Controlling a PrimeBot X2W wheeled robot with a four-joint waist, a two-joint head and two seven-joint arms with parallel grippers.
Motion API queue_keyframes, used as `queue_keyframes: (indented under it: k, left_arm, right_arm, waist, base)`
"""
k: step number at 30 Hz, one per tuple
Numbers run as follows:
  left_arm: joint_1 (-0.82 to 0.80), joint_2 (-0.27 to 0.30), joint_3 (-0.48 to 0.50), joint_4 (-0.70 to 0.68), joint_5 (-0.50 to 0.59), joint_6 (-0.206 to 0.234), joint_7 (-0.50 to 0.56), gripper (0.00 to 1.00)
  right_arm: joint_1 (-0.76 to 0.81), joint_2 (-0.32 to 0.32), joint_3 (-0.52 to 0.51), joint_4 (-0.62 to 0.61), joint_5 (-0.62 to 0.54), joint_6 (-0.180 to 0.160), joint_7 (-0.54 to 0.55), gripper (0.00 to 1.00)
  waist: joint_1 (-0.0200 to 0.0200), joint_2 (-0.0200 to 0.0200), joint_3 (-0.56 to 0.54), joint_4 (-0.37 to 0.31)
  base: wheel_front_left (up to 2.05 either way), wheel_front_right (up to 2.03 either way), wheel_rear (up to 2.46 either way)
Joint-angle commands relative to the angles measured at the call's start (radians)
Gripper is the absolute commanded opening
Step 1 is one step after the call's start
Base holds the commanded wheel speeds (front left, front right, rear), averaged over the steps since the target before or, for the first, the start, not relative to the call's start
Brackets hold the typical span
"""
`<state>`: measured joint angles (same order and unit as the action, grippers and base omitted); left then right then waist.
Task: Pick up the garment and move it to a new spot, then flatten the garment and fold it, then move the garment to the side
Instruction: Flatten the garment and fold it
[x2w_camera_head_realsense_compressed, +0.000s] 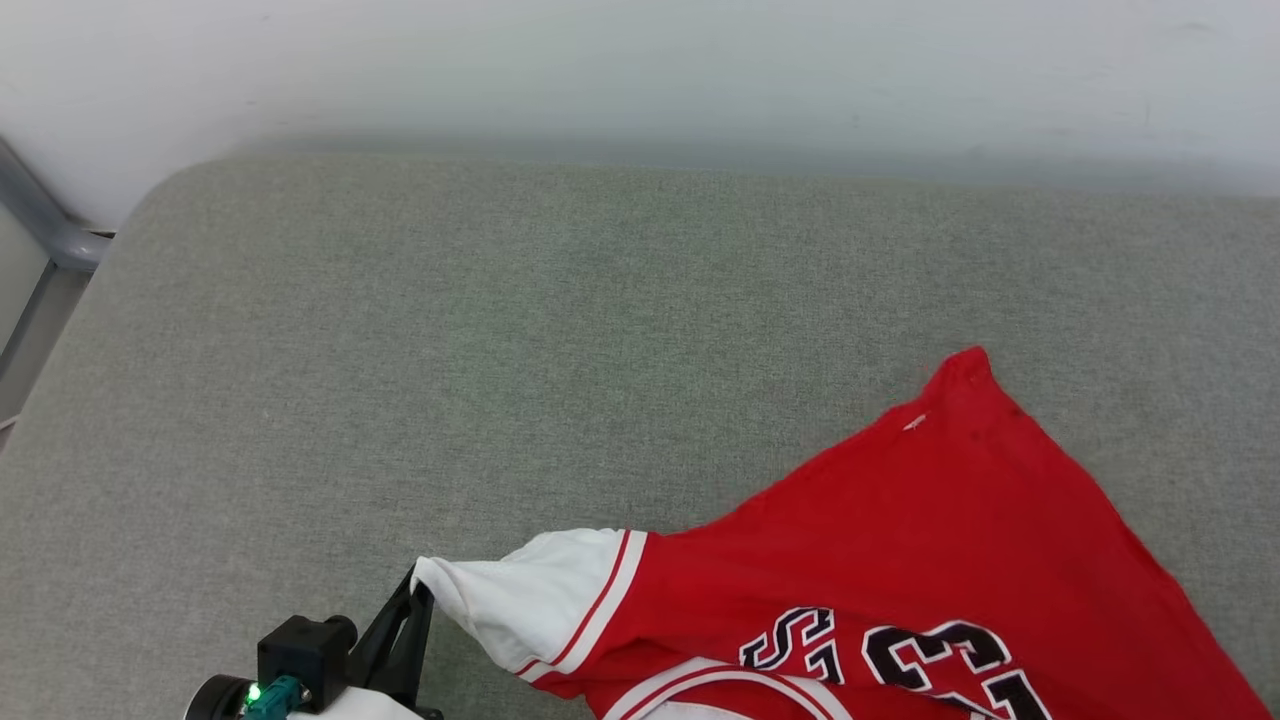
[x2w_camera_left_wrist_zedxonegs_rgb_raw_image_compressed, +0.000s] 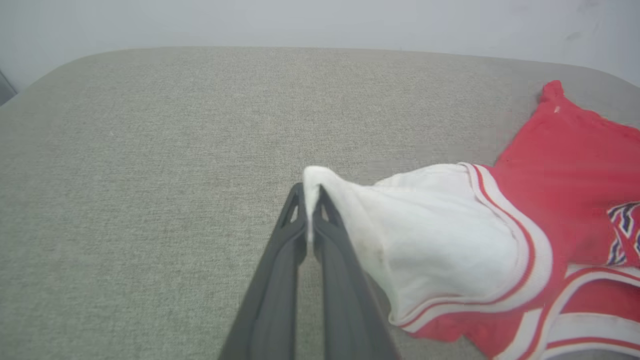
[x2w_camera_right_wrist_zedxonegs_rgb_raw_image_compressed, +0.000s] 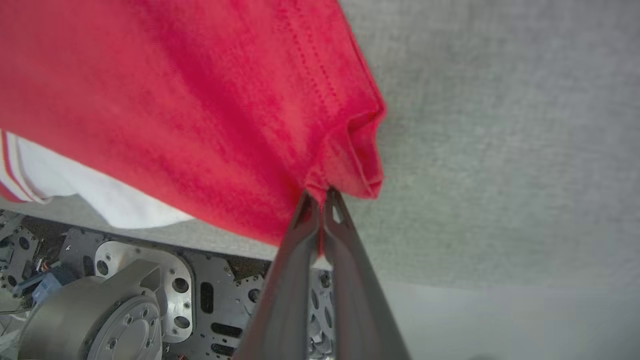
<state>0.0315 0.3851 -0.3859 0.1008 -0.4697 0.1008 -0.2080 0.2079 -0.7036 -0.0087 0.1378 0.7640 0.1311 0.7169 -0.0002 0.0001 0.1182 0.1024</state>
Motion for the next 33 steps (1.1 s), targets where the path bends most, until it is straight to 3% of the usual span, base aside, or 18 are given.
queue_keyframes:
  k: [1, 6, 7, 8, 13, 20, 26, 33]
  left_arm:
    - [-0.001, 0.006, -0.002, -0.003, 0.001, 0.004, 0.001, 0.0]
    - [-0.009, 0.009, -0.006, -0.005, 0.002, 0.006, 0.003, 0.0]
    - [-0.01, 0.01, -0.006, -0.006, 0.003, 0.007, 0.003, 0.0]
    - [-0.01, 0.011, -0.007, -0.006, 0.004, 0.007, 0.003, 0.0]
    - [-0.015, 0.009, -0.016, -0.01, 0.01, 0.008, 0.007, 0.0]
    - [-0.036, 0.007, -0.032, -0.022, 0.021, 0.01, 0.008, 0.0]
    - [-0.077, -0.008, -0.049, -0.023, 0.027, -0.001, 0.005, 0.0]
    - [-0.132, -0.031, -0.078, -0.018, 0.043, -0.019, -0.004, 0.0]
  right_arm:
    - [0.034, 0.03, -0.008, 0.003, -0.011, -0.001, 0.013, 0.0]
    - [0.059, 0.082, -0.019, -0.02, -0.04, -0.001, -0.004, 0.0]
    - [0.047, 0.082, -0.026, -0.033, -0.042, -0.001, -0.013, 0.16]
    - [0.032, 0.076, -0.035, -0.048, -0.049, -0.001, -0.02, 1.0]
    - [-0.03, 0.063, -0.099, -0.126, -0.045, -0.001, -0.063, 1.0]
    - [-0.181, -0.006, -0.129, -0.238, -0.063, -0.001, -0.11, 1.0]
    - [-0.385, -0.051, 0.015, -0.254, -0.082, -0.001, -0.069, 1.0]
    - [-0.641, -0.061, 0.256, -0.136, -0.103, -0.001, 0.068, 1.0]
  waist:
    - [0.0002, -0.0001, 0.003, -0.002]
    - [0.0002, -0.0001, 0.013, -0.006]
    - [0.0002, -0.0001, 0.014, -0.007]
    - [0.0002, -0.0001, 0.014, -0.008]
    - [0.0002, -0.0001, 0.012, -0.004]
    - [0.0002, -0.0001, 0.025, 0.02]
    - [0.0002, -0.0001, 0.064, 0.054]
    - [0.0002, -0.0001, 0.123, 0.1]
  base:
    - [0.0, 0.0, 0.0]
    - [0.0, 0.0, 0.0]
    - [0.0, 0.0, 0.0]
    - [0.0, 0.0, 0.0]
    - [0.0, 0.0, 0.0]
    - [0.0, 0.0, 0.0]
    - [0.0, 0.0, 0.0]
    - [0.0, 0.0, 0.0]
